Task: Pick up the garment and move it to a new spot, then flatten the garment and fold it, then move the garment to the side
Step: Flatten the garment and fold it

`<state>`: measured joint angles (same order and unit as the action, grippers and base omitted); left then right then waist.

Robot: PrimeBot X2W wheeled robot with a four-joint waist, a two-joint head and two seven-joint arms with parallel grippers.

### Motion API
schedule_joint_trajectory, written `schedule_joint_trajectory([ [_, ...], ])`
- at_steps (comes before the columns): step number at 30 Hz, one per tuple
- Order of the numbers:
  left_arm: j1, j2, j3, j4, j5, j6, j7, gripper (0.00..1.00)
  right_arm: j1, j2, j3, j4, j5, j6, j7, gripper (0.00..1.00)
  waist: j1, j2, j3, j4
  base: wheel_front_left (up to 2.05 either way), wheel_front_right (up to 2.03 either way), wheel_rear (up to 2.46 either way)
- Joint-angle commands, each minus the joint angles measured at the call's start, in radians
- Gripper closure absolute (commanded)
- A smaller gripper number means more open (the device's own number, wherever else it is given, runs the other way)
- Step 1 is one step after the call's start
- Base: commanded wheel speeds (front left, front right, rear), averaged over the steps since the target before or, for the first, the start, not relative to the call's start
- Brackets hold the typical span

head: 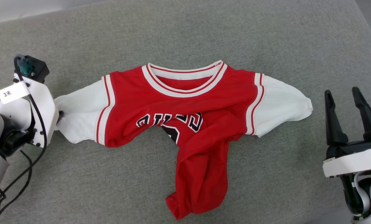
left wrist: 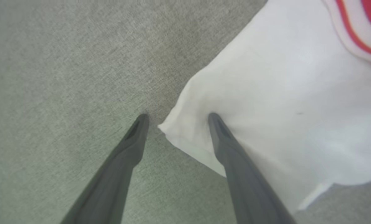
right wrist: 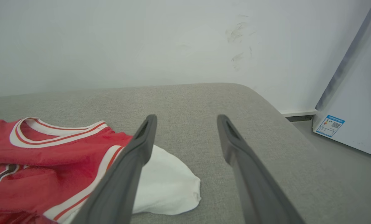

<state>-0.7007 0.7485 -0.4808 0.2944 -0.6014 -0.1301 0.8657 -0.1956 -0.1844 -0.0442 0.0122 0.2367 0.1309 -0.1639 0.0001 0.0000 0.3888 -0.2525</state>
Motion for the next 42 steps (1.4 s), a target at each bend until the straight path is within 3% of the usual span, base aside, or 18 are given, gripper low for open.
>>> schedule_joint_trajectory([
  [1, 0.009, 0.003, -0.033, 0.017, -0.017, 0.001, 0.035, 0.00, -0.017, 0.004, 0.007, 0.006, 0.001, -0.001, -0.009, 0.00, -0.0001, 0.0000, 0.008, -0.005, 0.00, 0.00, 0.00],
  [5, 0.030, 0.011, -0.083, 0.012, -0.055, -0.001, 0.090, 0.00, -0.026, -0.001, 0.011, 0.013, 0.003, 0.000, -0.016, 0.00, -0.0001, 0.0000, 0.017, -0.002, 0.00, 0.00, 0.00],
  [6, 0.030, 0.011, -0.085, 0.014, -0.059, -0.001, 0.087, 0.34, -0.028, -0.003, 0.010, 0.015, 0.003, 0.000, -0.018, 0.00, -0.0001, 0.0000, 0.018, 0.000, 0.00, 0.00, 0.00],
  [7, 0.028, 0.005, -0.078, 0.019, -0.065, 0.000, 0.074, 1.00, -0.029, -0.005, 0.010, 0.018, 0.002, 0.000, -0.018, 0.00, -0.0001, 0.0000, 0.019, 0.002, 0.00, 0.00, 0.00],
  [16, -0.007, -0.034, -0.013, 0.020, -0.014, 0.025, -0.214, 1.00, -0.024, -0.048, 0.019, 0.044, -0.015, 0.000, 0.046, 0.00, -0.0001, 0.0000, -0.023, 0.042, 0.00, 0.00, 0.00],
  [21, -0.019, -0.046, 0.009, -0.018, 0.018, 0.040, -0.355, 1.00, -0.020, -0.094, 0.029, 0.050, -0.022, -0.001, 0.158, 0.00, -0.0001, 0.0000, -0.051, 0.075, 0.00, 0.00, 0.00],
  [26, -0.006, -0.061, 0.029, -0.116, 0.014, 0.037, -0.471, 1.00, -0.046, -0.168, 0.023, 0.053, -0.002, -0.001, 0.372, 0.00, -0.0001, 0.0000, -0.075, 0.124, 0.00, 0.00, 0.00],
  [34, 0.077, -0.084, 0.028, -0.343, -0.010, 0.061, -0.519, 1.00, -0.113, -0.227, 0.002, 0.102, 0.044, -0.001, 0.750, 0.00, -0.0001, 0.0000, -0.075, 0.194, 0.00, 0.00, 0.00],
  [42, 0.136, -0.083, 0.004, -0.533, 0.006, 0.096, -0.506, 1.00, -0.170, -0.258, 0.008, 0.198, 0.038, -0.001, 0.902, 0.00, -0.0001, 0.0000, -0.049, 0.251, 0.00, 0.00, 0.00],
])
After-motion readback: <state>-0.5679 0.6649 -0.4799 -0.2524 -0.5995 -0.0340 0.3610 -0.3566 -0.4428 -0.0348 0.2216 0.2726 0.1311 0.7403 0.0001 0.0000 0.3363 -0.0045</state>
